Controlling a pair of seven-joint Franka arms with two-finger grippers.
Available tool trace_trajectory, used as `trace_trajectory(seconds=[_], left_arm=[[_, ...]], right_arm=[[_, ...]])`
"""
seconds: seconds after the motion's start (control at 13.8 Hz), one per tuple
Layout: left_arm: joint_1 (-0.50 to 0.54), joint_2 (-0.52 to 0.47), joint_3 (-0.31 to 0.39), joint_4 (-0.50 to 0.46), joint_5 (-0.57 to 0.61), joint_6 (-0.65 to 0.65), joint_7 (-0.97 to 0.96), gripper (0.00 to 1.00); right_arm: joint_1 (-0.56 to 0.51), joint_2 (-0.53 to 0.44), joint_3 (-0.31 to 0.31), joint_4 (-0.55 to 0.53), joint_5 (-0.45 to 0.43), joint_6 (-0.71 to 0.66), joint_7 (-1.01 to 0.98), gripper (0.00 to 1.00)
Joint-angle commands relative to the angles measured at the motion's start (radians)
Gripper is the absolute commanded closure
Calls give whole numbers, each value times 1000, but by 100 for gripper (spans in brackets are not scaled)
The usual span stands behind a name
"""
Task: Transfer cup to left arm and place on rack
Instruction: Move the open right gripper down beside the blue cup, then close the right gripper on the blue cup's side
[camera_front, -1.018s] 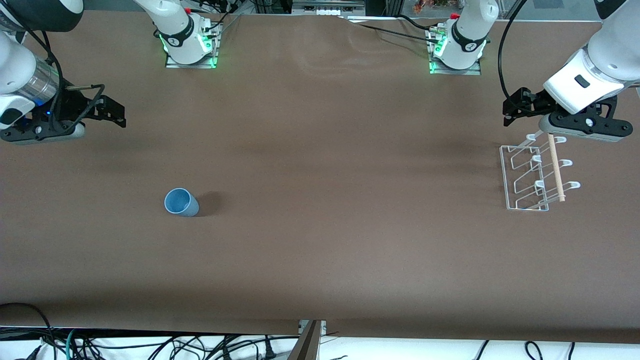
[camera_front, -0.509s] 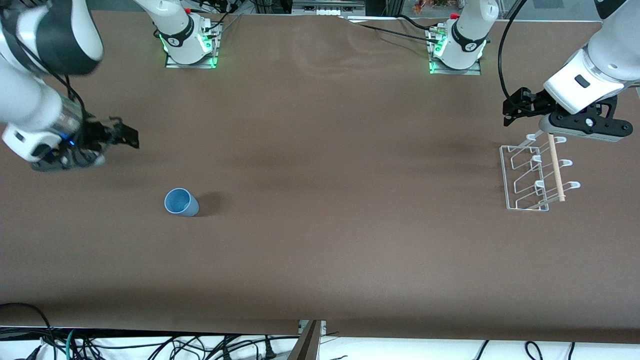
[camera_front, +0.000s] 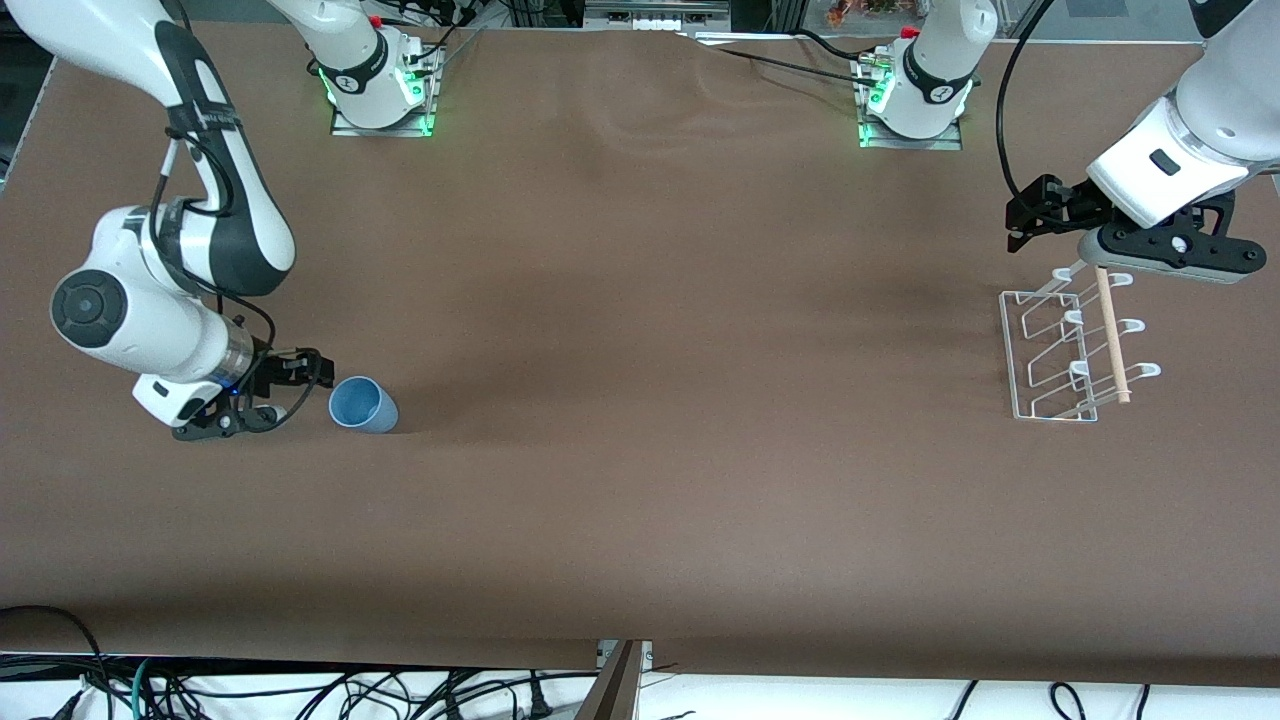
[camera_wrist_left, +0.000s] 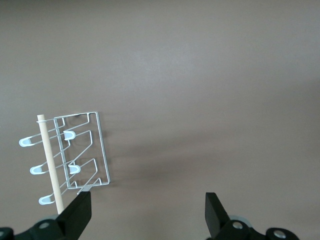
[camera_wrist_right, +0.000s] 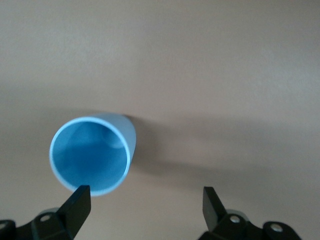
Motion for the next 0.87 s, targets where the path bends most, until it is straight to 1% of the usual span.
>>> trace_trajectory(seconds=[0.0, 0.36, 0.44, 0.51, 0.58, 0.65, 0.8], left_arm=[[-3, -5, -2, 13, 20, -14, -9, 0], [-3, -5, -2, 13, 20, -14, -9, 0], [-3, -5, -2, 13, 20, -14, -9, 0], [-3, -5, -2, 13, 20, -14, -9, 0], [-3, -5, -2, 13, 20, -14, -9, 0], [-3, -5, -2, 13, 20, -16, -9, 0], [-3, -5, -2, 13, 20, -22, -9, 0]], right_arm=[[-2, 47, 8, 23, -14, 61, -2, 1], [2, 116, 8, 28, -17, 84, -4, 2], [4, 122, 7, 28, -20, 82, -5, 8], [4, 122, 8, 26, -20, 79, -5, 34], [4, 130, 8, 26, -20, 76, -5, 73], [5, 136, 8, 26, -19, 76, -5, 100], [5, 141, 10, 26, -13, 75, 7, 100]])
